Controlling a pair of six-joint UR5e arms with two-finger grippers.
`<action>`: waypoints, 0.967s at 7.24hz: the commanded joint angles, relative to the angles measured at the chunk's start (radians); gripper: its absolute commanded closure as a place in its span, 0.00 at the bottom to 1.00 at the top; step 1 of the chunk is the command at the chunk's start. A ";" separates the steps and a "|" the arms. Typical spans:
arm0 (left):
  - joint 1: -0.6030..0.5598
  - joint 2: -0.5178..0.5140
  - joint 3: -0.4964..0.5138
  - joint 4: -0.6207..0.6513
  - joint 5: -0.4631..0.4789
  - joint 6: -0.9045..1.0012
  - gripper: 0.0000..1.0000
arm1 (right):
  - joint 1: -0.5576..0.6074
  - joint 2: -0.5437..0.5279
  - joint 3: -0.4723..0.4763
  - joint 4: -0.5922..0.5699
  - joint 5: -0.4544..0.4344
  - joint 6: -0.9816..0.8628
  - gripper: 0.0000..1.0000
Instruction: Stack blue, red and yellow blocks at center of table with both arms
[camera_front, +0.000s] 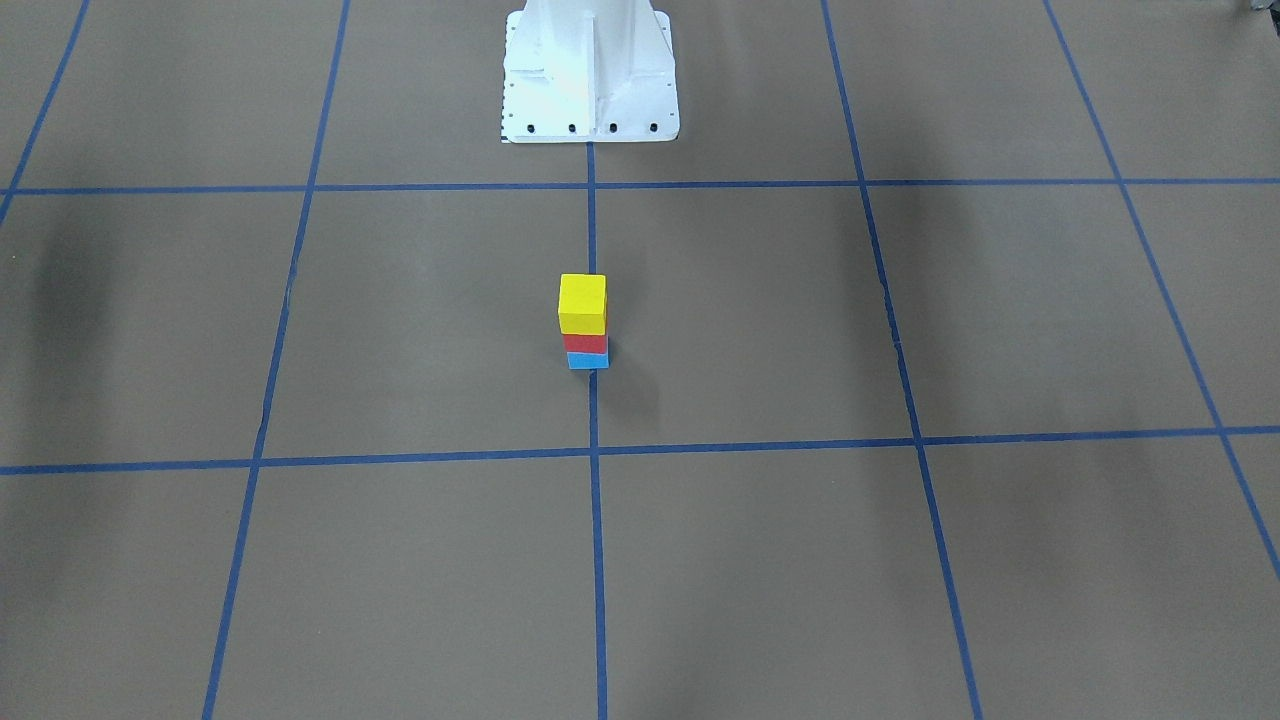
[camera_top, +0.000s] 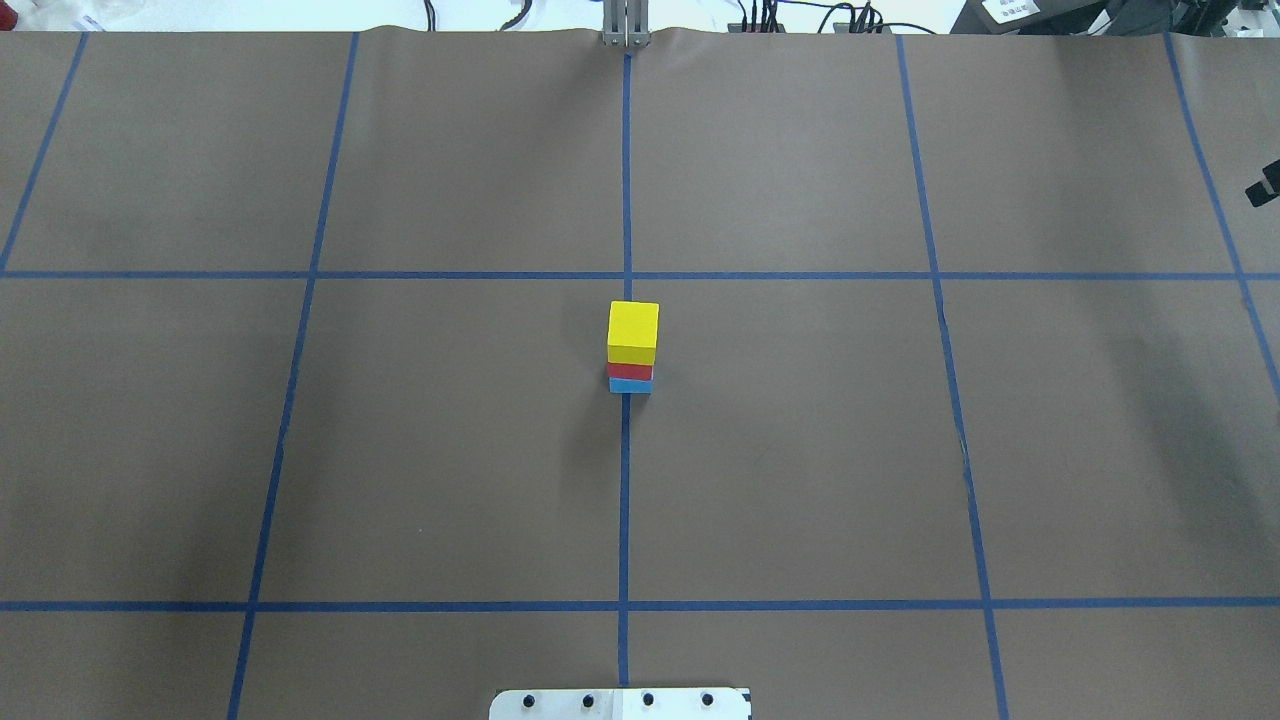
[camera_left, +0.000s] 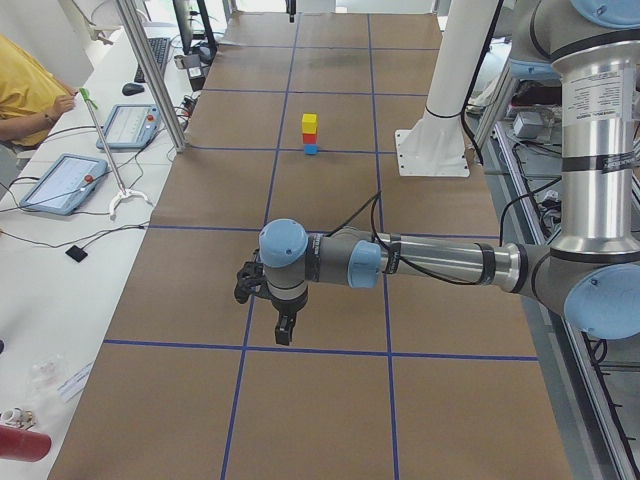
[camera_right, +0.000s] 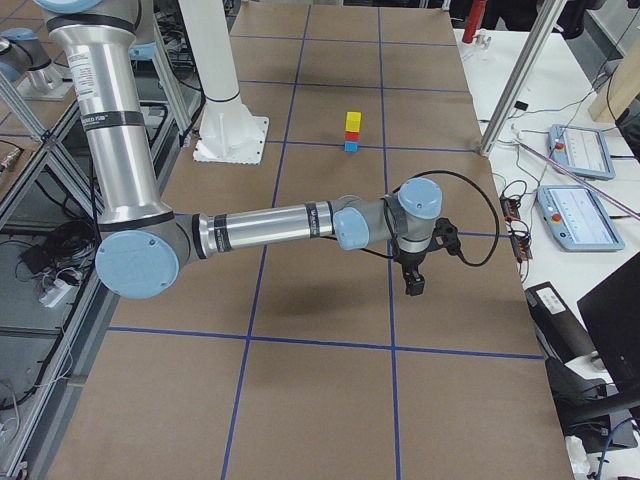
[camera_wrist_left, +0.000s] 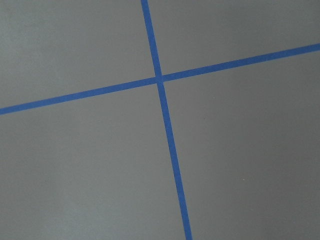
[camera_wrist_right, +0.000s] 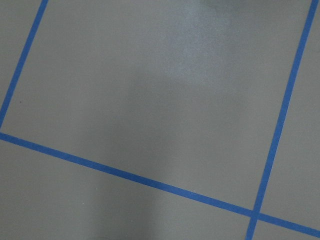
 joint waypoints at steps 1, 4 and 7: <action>-0.019 -0.023 -0.009 -0.004 -0.021 0.008 0.00 | 0.037 -0.001 0.000 -0.050 0.001 0.000 0.01; -0.019 -0.029 -0.025 -0.003 -0.017 0.007 0.01 | 0.079 -0.012 -0.001 -0.076 -0.001 0.000 0.01; -0.019 -0.026 -0.026 -0.004 -0.015 0.005 0.01 | 0.109 -0.089 0.024 -0.065 -0.004 -0.013 0.00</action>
